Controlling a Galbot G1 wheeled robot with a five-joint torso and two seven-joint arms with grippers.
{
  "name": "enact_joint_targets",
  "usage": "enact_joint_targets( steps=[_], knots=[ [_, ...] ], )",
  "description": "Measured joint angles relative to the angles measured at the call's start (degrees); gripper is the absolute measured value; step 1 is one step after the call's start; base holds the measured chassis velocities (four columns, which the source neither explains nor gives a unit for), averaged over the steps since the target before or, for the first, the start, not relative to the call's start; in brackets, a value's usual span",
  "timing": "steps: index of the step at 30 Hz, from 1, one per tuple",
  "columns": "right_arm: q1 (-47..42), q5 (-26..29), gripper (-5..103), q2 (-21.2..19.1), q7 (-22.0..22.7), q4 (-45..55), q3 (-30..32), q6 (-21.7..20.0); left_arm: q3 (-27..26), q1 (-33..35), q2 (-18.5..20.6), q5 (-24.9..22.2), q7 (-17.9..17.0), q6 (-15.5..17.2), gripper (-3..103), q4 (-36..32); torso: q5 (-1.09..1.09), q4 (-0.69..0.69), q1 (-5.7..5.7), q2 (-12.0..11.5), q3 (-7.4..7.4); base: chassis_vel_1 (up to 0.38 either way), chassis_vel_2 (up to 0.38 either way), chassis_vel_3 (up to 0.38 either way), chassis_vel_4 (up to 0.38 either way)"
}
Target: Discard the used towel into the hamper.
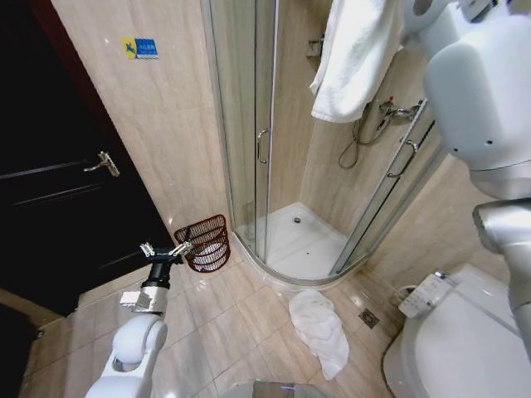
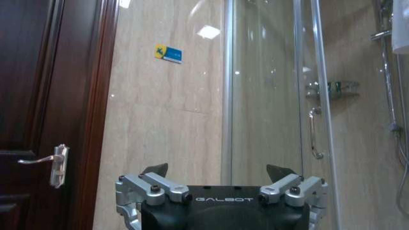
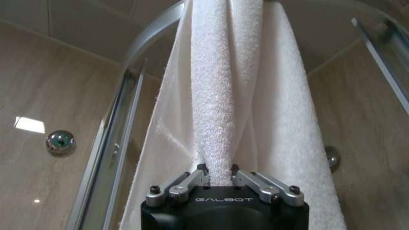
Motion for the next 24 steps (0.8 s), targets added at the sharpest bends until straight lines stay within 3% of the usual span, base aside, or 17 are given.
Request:
enact_joint_targets(
  steps=[24],
  knots=[
    [-13.58,5.53,11,-8.17,3.30,12.17,1.92,-0.36,-0.89,0.52,0.16,-1.14,0.42,-1.28,100,1.29,0.01,0.01,-0.01,-0.01,0.01,0.000,0.000,0.000,0.000]
  ],
)
